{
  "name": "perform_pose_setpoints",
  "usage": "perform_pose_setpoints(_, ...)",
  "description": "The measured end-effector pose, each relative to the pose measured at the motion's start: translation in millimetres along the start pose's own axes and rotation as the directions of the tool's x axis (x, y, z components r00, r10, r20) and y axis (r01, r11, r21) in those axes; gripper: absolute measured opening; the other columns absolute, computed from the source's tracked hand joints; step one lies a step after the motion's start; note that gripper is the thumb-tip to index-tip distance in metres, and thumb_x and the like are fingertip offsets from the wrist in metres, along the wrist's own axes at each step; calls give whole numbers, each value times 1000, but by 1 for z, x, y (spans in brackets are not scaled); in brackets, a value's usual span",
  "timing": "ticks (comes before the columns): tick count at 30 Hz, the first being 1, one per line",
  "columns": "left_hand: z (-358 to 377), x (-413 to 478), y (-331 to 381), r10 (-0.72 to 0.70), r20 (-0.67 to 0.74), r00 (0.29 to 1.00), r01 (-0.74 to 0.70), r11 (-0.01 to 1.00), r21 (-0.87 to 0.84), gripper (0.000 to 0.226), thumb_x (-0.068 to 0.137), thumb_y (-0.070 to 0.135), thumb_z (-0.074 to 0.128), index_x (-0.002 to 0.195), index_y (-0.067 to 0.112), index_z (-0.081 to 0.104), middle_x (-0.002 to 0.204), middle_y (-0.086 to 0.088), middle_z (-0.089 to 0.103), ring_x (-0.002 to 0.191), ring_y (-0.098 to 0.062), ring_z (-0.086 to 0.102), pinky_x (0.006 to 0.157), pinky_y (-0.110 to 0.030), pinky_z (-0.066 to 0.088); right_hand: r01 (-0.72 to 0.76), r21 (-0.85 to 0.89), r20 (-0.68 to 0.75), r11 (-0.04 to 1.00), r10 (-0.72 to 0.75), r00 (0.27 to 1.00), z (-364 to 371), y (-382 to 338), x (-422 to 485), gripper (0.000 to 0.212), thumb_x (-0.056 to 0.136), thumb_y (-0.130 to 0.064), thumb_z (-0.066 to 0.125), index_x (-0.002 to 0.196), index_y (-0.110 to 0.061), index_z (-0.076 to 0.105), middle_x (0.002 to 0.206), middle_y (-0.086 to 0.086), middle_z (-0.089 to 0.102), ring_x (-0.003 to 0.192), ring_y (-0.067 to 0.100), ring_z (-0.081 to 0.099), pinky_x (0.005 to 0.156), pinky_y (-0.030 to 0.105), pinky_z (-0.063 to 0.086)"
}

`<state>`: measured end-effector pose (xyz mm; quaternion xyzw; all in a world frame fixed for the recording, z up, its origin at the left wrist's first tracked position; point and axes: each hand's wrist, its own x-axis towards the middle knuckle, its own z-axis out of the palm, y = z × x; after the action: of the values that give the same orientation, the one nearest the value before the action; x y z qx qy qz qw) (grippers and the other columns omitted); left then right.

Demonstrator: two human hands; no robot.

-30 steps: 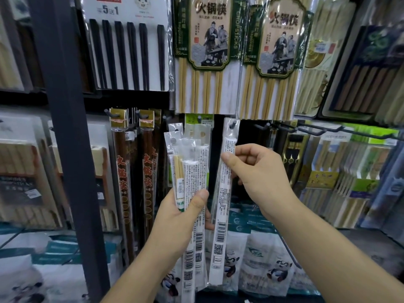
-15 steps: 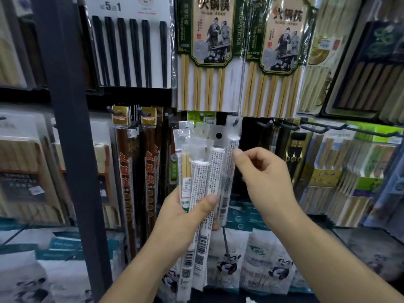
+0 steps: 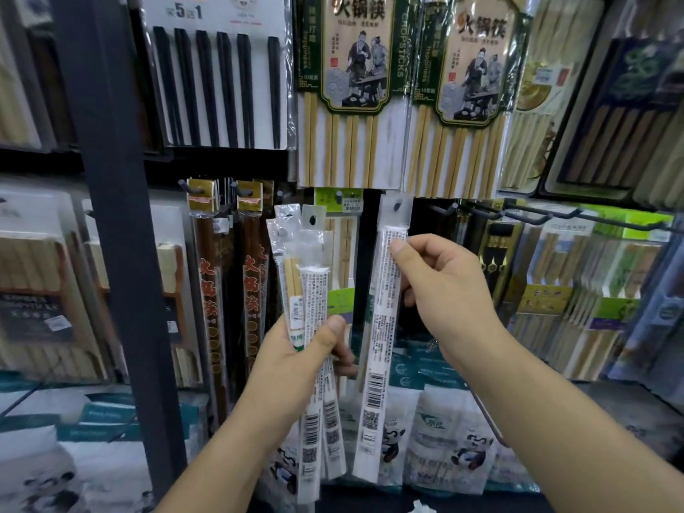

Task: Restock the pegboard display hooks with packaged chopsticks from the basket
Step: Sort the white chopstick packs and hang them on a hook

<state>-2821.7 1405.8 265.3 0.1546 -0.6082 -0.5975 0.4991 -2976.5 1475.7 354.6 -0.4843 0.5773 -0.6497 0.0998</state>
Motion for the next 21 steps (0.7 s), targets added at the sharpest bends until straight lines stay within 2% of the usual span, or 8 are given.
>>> perform_pose_setpoints(3,-1,0,0,-13,28,1000,12,999,36,32,84,54,74,85,23,67,68,-9,64,61,-26,66,63,-29,58,-11,3,-14,1000,11,1000,0,2,4,20,100,-32,64,86,-21,73,70,6,59,63,13,52,62,33,49)
perform_pose_setpoints(6,0,-2,-1,-67,75,995,67,998,9,44,68,69,83,82,31,66,61,-6,58,52,-24,58,56,-34,59,-20,7,-35,1000,21,999,1,2,6,20,99,-32,65,84,-22,73,67,0,60,63,10,53,63,33,50)
perform_pose_setpoints(7,1,-2,-2,-71,85,994,71,997,6,50,64,71,84,84,30,65,59,-5,55,49,-22,55,53,-34,57,-23,10,-35,1000,24,999,1,2,7,20,99,-32,65,84,-22,74,68,2,60,63,11,53,64,33,49)
perform_pose_setpoints(9,2,-2,-2,-70,111,991,74,997,-29,75,55,76,86,94,17,60,59,-4,49,46,-17,47,46,-30,50,-29,9,-30,1000,30,999,0,0,8,20,99,-32,65,86,-21,74,70,8,62,64,12,53,65,32,49)
perform_pose_setpoints(11,4,-2,-3,-68,128,989,81,992,-95,90,56,81,81,98,6,53,63,-4,48,46,-14,43,43,-27,43,-33,1,-22,999,33,999,-1,-1,8,20,100,-32,64,88,-20,75,78,16,67,66,12,55,66,32,51)
perform_pose_setpoints(13,4,-2,-4,-76,123,989,93,985,-144,81,66,81,75,97,8,56,66,-3,48,46,-14,42,42,-27,41,-29,2,-18,1000,29,999,-2,-3,9,19,99,-32,64,90,-19,76,85,19,69,68,13,56,68,32,51)
perform_pose_setpoints(16,4,-2,-6,-95,113,989,111,983,-149,50,81,66,63,90,17,64,67,-4,48,48,-14,41,43,-28,39,-31,15,-13,999,31,999,-2,-4,10,20,99,-31,64,90,-18,76,87,20,69,69,13,57,68,32,51)
perform_pose_setpoints(21,5,-2,-5,-116,98,988,128,984,-126,38,94,45,53,89,8,51,69,-6,49,49,-17,41,44,-30,39,-56,7,-4,998,56,998,1,1,10,21,98,-31,66,87,-16,75,88,26,66,68,18,53,67,36,49)
